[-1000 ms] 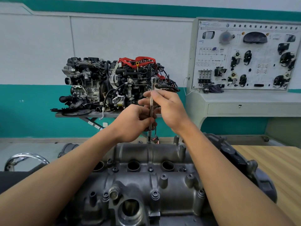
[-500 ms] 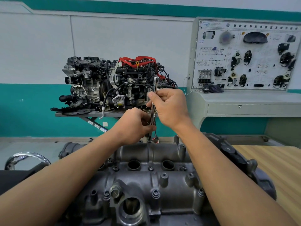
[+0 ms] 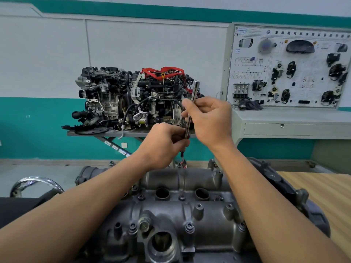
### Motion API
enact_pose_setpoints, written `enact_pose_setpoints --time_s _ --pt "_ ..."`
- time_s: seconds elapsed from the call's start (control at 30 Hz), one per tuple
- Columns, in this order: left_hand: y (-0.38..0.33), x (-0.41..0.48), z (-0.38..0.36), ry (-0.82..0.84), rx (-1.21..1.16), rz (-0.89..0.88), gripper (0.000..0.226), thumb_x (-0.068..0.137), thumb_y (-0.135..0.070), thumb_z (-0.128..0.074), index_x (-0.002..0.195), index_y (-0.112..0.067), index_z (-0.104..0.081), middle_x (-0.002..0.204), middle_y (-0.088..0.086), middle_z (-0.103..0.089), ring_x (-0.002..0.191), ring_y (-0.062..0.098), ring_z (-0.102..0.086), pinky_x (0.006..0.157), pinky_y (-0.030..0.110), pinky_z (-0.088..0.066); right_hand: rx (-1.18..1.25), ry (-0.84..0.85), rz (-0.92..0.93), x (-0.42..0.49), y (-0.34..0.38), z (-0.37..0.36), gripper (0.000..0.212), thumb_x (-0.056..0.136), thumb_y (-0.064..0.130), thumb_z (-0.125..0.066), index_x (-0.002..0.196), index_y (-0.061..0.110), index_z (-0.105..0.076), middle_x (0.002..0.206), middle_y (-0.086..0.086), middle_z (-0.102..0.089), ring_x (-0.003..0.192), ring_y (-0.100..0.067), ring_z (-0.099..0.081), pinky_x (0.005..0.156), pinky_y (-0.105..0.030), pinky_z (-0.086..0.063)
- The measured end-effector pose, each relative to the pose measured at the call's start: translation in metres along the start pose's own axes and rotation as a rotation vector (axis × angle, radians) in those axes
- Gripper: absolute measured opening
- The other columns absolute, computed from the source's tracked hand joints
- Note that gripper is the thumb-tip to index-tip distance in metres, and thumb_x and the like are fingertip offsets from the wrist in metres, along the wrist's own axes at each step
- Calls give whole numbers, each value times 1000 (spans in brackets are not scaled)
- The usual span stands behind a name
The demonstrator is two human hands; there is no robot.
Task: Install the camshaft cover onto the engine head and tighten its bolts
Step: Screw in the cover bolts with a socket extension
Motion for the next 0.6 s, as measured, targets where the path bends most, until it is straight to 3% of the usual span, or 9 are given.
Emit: enact_pose_setpoints --time_s 0.13,0.27,0.37,0.5,0.6 --pt "-2 6 -5 55 -70 45 9 92 -9 -67 89 -2 -72 77 7 -75 74 25 -71 76 41 -59 -119 10 10 5 9 7 25 81 25 -81 64 13 -69 59 0 -71 55 -18 -69 57 -26 -55" --pt "-22 21 -19 116 -111 51 11 93 -13 -68 91 -2 -69 76 8 -76 66 16 -71 71 42 -61 -306 181 -25 26 19 20 28 84 32 -75 62 16 -69 59 8 -71 54 -12 -68 56 -24 -52" --pt "-42 34 -37 117 -103 28 13 96 -15 -64 95 -3 -66 78 9 -75 71 20 -72 71 44 -60 -362 232 -60 41 17 40 31 91 28 -67 65 12 -73 62 6 -73 61 -21 -70 61 -33 -54" --pt "-42 37 -67 166 -143 64 11 99 -17 -59 88 -19 -62 77 1 -72 66 7 -71 69 37 -62 -352 255 -158 33 -8 58 33 99 24 -57 76 4 -70 70 2 -75 63 -19 -72 59 -35 -55" --pt "-28 31 -80 239 -122 114 18 99 -19 -60 83 -26 -60 70 -5 -71 68 6 -72 62 31 -58 -370 325 -182 21 -26 59 35 102 23 -51 82 -2 -66 75 1 -76 67 -16 -72 63 -38 -57"
Point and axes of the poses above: each hand's wrist, its own x-axis towards the middle knuckle, its own z-axis out of the back of the hand, y = z × x, the point moved 8 cm from there along x, towards the middle knuckle
